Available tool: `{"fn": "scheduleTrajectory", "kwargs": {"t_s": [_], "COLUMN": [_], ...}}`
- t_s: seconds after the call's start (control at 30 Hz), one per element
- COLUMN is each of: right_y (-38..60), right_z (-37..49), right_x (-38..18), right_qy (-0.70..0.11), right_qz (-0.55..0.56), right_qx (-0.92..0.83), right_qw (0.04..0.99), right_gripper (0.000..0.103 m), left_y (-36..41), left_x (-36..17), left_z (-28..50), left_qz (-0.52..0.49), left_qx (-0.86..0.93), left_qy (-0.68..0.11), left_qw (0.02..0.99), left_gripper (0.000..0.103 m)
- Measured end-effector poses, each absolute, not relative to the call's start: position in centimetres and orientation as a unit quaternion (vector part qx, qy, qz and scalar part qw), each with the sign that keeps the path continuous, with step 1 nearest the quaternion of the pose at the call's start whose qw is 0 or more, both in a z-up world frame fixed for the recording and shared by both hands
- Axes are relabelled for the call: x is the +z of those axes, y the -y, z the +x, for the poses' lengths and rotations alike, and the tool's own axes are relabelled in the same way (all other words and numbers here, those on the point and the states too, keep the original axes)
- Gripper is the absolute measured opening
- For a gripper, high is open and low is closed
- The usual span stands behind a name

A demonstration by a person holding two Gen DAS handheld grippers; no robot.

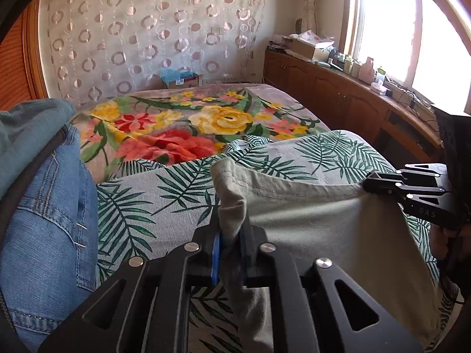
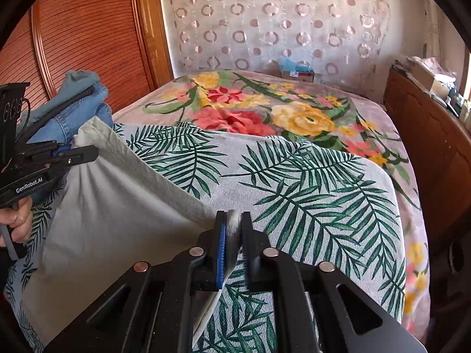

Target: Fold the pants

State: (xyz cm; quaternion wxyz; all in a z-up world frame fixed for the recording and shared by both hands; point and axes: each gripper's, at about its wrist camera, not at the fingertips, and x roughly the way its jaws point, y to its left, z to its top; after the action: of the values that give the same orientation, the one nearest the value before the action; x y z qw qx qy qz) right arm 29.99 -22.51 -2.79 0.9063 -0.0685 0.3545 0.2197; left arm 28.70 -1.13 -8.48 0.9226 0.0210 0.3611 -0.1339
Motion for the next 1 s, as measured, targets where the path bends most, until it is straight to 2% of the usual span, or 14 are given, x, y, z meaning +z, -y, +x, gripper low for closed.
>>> {"fn": "scheduleTrajectory", "kwargs": {"t_s": [0.1,0.17,0.2,0.3,0.37,0.4,0.43,0.6,0.73,1.0], "right_y": [22.8,22.9,23.1,23.3,23.2,23.2,23.3,23.8,24.1,24.5], "right_z": [29.7,29.5,29.2,27.4,26.0,25.2,24.5,20.1,16.4,10.6], "right_x": [-2.0,-1.4,-1.0,0.0,0.4,0.6,0.4,0.9,0.9,0.2], "right_qy": [-0.349,-0.35,-0.35,-0.344,-0.343,-0.341,-0.339,-0.325,-0.32,-0.317], "right_qz": [-0.069,-0.06,-0.054,-0.046,-0.043,-0.043,-0.042,-0.04,-0.036,-0.037], "right_qx": [0.193,0.189,0.193,0.191,0.192,0.195,0.198,0.212,0.219,0.221], "right_qw": [0.915,0.916,0.915,0.918,0.919,0.918,0.919,0.921,0.921,0.922], "right_gripper": [0.018,0.019,0.019,0.019,0.019,0.019,0.019,0.019,0.032,0.034], "left_y": [0.9,0.7,0.6,0.7,0.9,0.9,0.9,1.2,1.4,1.9], "left_x": [-8.3,-8.3,-8.3,-8.4,-8.5,-8.5,-8.6,-8.4,-7.9,-7.1], "left_z": [28.7,28.4,28.2,27.3,26.6,26.1,25.8,22.5,19.9,15.7], "left_qz": [0.023,0.021,0.019,0.022,0.022,0.018,0.015,0.02,0.027,0.04], "left_qx": [-0.118,-0.12,-0.124,-0.133,-0.138,-0.143,-0.146,-0.153,-0.161,-0.165], "left_qy": [-0.37,-0.373,-0.375,-0.378,-0.381,-0.381,-0.382,-0.379,-0.375,-0.364], "left_qw": [0.921,0.92,0.919,0.916,0.914,0.913,0.913,0.913,0.913,0.916], "left_gripper": [0.025,0.035,0.045,0.05,0.063,0.075,0.081,0.081,0.081,0.081]}}
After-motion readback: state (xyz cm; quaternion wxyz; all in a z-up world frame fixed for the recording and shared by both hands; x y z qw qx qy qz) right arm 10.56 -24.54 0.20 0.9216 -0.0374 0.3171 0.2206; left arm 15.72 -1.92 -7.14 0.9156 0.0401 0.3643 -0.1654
